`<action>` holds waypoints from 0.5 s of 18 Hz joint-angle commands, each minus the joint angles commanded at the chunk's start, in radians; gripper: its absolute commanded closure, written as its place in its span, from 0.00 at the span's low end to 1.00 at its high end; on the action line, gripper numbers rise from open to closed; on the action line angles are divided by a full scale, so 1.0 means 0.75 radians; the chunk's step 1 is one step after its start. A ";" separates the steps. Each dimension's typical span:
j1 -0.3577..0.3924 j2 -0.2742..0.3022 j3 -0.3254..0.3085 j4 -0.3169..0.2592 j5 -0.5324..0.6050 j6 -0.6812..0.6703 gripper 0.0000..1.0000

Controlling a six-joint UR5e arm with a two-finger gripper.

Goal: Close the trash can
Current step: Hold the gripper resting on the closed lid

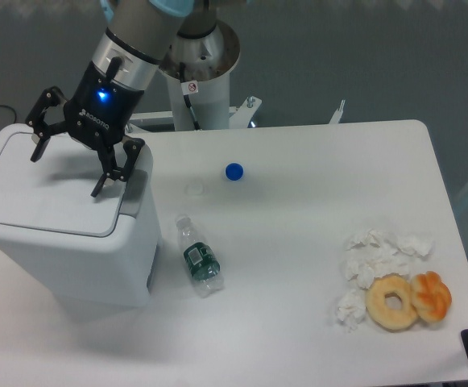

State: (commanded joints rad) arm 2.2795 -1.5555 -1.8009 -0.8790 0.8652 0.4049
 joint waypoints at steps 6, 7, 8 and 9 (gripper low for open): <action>0.008 0.002 -0.006 0.000 0.000 0.004 0.00; 0.008 0.002 -0.006 0.000 0.000 0.004 0.00; 0.008 0.002 -0.006 0.000 0.000 0.004 0.00; 0.008 0.004 -0.006 0.000 0.000 0.004 0.00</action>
State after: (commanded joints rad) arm 2.2856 -1.5524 -1.8055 -0.8790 0.8652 0.4080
